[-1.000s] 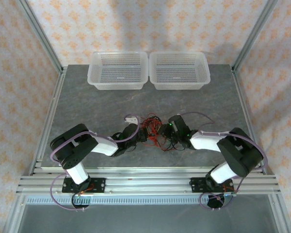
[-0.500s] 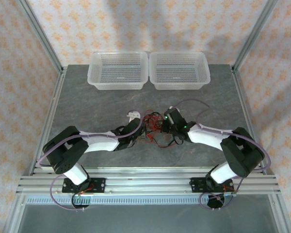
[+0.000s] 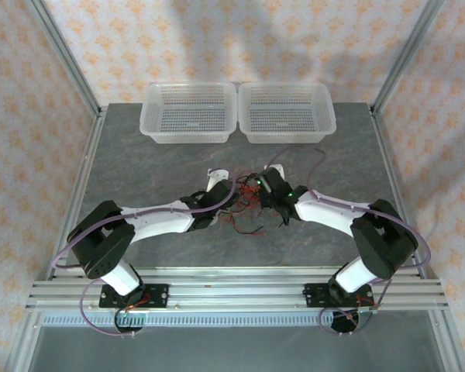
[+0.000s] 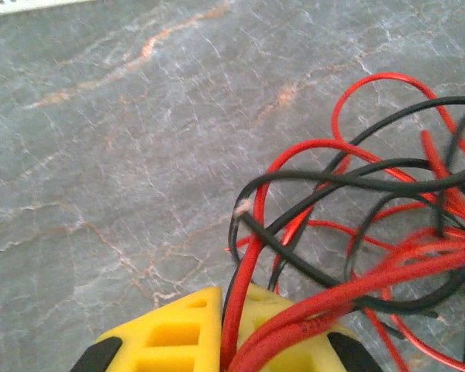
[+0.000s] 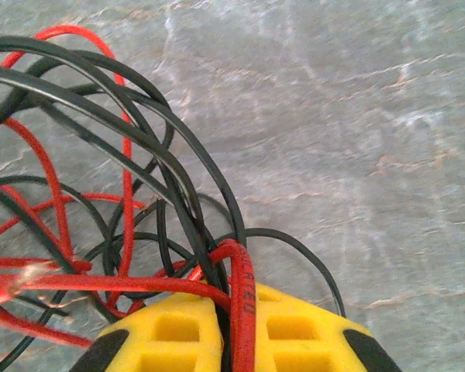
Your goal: Untangle the cables
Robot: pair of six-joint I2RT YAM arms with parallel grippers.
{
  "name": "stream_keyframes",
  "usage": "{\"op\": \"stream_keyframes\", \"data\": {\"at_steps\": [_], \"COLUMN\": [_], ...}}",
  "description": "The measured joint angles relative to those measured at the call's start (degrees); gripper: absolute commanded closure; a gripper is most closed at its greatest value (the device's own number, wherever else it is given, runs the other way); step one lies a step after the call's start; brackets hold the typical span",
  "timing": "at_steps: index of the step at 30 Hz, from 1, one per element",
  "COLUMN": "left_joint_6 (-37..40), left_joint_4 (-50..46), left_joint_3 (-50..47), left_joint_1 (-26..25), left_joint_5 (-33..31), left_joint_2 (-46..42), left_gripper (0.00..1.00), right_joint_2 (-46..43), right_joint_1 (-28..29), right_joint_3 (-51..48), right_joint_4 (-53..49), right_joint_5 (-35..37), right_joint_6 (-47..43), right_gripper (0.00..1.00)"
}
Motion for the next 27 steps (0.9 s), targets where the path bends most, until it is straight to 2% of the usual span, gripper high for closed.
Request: {"op": "stream_keyframes", "data": {"at_steps": [1,7,11,15,18,22,27], "left_joint_6": [0.6,3.9,4.7,5.1,5.0,5.0,4.6], "left_joint_4": [-0.3,-1.0,-1.8,-2.1,-2.4,-4.5,-6.4], "left_joint_3": [0.3,0.8,0.5,0.1,0.1,0.4,2.6], "left_joint_1": [0.0,-0.5,-0.5,-0.7,-1.3,-2.5,-4.1], "left_joint_5": [-0.6,-4.3,-5.3,-4.0,-1.7,1.0,5.3], "left_joint_2": [0.0,-0.1,-2.6,-7.1,-10.1,-11.9,-10.5], "left_gripper": [0.99,0.71,0.57,0.47,0.42,0.41,0.41], "right_joint_2": [0.0,0.0,-1.0,-3.5,-6.7,-12.9,-19.1], "right_joint_1": [0.0,-0.2,-1.1,-2.0,-3.1,-6.4,-9.3], "right_joint_3": [0.2,0.2,-1.4,-2.5,-3.4,-6.4,-11.1], "right_joint_4": [-0.2,-3.3,-4.9,-5.0,-4.3,-1.4,3.0], "right_joint_5": [1.0,7.4,7.9,4.4,0.3,-6.6,-13.6], "right_joint_6": [0.0,0.6,1.6,4.2,7.2,12.3,20.0], "right_gripper": [0.89,0.8,0.64,0.47,0.36,0.21,0.18]}}
